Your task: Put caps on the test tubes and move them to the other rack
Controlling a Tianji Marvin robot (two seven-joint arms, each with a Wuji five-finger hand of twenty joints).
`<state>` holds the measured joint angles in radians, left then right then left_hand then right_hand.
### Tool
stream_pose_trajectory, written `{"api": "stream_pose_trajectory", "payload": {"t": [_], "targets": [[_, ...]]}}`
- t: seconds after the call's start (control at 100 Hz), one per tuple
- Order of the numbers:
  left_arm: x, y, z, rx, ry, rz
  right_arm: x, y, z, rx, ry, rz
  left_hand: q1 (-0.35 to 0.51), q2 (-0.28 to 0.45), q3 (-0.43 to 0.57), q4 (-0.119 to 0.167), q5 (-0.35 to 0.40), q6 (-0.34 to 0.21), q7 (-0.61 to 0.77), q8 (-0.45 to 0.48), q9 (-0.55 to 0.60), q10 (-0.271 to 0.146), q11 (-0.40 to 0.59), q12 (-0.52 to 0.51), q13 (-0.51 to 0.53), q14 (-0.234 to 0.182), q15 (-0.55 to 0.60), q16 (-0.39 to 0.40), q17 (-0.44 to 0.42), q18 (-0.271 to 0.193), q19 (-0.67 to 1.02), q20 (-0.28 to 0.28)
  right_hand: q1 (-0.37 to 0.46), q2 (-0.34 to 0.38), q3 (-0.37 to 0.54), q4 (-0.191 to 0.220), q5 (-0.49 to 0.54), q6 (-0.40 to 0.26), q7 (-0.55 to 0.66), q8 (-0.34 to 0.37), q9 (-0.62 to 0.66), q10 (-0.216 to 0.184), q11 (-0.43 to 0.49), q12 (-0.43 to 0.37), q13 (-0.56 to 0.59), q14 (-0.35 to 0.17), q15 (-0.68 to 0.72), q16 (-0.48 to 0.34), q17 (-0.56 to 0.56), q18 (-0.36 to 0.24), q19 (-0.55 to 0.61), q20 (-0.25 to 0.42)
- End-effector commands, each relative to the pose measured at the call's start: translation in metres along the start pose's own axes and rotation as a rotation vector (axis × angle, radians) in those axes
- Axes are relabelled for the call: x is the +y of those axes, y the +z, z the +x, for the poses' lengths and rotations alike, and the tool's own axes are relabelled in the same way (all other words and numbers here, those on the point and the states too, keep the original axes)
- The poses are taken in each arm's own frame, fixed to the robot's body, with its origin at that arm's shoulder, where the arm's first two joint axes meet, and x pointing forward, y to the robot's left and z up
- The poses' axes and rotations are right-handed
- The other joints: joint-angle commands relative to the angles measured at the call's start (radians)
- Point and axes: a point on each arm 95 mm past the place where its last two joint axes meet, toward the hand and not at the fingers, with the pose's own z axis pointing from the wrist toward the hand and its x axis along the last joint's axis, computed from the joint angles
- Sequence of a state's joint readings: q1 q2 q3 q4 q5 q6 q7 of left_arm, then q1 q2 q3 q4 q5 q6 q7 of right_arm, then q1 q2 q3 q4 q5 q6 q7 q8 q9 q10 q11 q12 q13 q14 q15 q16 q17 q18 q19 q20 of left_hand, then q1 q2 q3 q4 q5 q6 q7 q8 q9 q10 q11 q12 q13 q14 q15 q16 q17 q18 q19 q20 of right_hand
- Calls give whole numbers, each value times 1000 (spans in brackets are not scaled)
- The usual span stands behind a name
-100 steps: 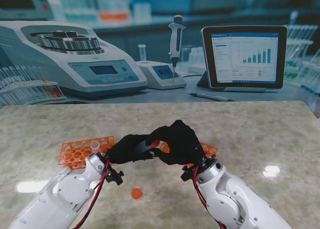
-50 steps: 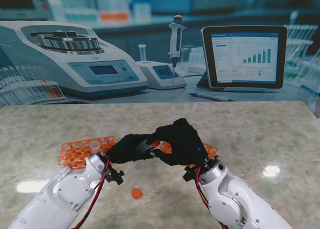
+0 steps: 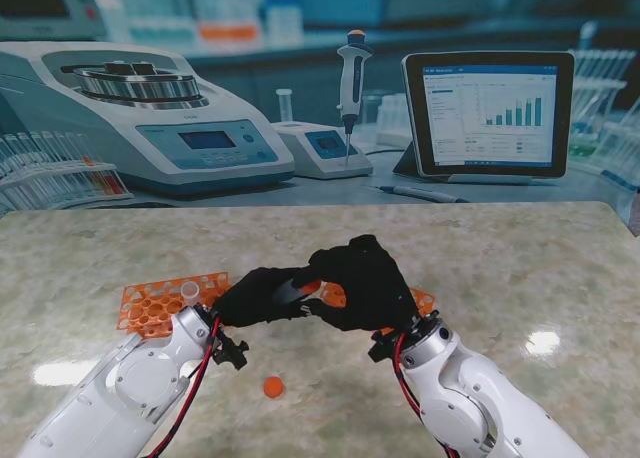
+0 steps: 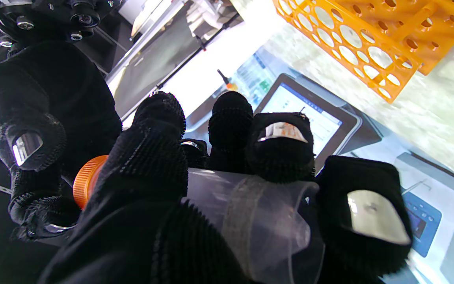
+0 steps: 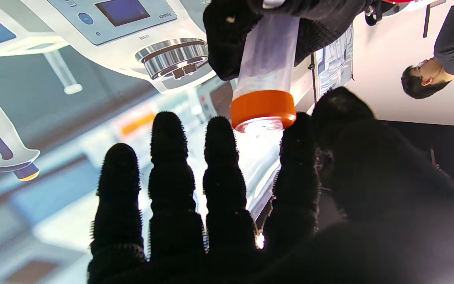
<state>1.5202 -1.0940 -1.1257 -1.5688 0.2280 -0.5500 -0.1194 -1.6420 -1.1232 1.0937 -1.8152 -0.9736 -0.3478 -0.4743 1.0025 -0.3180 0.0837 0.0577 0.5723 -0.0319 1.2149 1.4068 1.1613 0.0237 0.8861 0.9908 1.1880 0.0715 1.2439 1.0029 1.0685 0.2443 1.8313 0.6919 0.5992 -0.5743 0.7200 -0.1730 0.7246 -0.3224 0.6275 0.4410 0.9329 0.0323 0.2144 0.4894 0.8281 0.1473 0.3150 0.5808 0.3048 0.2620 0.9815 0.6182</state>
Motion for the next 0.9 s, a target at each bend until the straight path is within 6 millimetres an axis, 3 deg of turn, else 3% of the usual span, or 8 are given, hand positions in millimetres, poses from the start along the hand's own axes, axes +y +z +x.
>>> {"api": "stream_pose_trajectory", "payload": {"t": [0.0,0.36,0.39,0.5,0.7,0.89], "targets": [[0,1,3,5,0,-2,0,-1,2,-2,-2,4,24,59,1,-2,-8,-42,14,28,6,-37,18,15,70,-38,10,19,20,-151,188,9,-28,37,-23,25,-52,-35,-18,-17,-35,-18,-11,-19,-41,10,-44,-16,-23,21,-22,-14],[0,1,3,4,-1,-3,3,0,-1,-5,-18,5,25,60,1,-2,-8,-41,14,28,6,-38,18,15,70,-38,10,19,20,-151,188,9,-77,89,-44,66,-80,-38,-95,-60,-88,-5,-72,-143,-73,20,-74,-82,-44,29,-55,-53],[0,1,3,4,-1,-3,3,0,-1,-6,-19,5,25,59,1,-2,-8,-41,14,28,6,-38,18,15,70,-38,10,19,20,-151,188,9,-89,98,-38,90,-83,-25,-115,-54,-90,-3,-68,-151,-73,19,-71,-86,-45,29,-54,-57],[0,1,3,4,-1,-3,4,0,-1,-5,-24,-1,25,60,1,-2,-8,-41,14,29,6,-37,18,15,70,-38,9,20,19,-150,186,8,-95,93,-38,102,-104,11,-138,-47,-97,-5,-66,-155,-78,18,-72,-90,-50,31,-56,-60],[0,1,3,3,0,-4,8,-1,-3,-8,-60,-3,26,60,1,-2,-8,-42,14,29,6,-38,18,15,71,-38,9,20,19,-148,184,5,-92,32,-22,100,-114,175,-189,-46,-92,-13,-46,-145,-73,-2,-67,-90,-56,32,-57,-63],[0,1,3,4,1,-4,11,0,-7,-15,-93,-2,26,60,1,-2,-7,-41,14,29,6,-38,18,15,71,-38,9,20,19,-147,184,4,-96,-33,1,83,-67,234,-207,-14,-74,-15,-12,-105,-54,-23,-51,-75,-51,30,-50,-58]]}}
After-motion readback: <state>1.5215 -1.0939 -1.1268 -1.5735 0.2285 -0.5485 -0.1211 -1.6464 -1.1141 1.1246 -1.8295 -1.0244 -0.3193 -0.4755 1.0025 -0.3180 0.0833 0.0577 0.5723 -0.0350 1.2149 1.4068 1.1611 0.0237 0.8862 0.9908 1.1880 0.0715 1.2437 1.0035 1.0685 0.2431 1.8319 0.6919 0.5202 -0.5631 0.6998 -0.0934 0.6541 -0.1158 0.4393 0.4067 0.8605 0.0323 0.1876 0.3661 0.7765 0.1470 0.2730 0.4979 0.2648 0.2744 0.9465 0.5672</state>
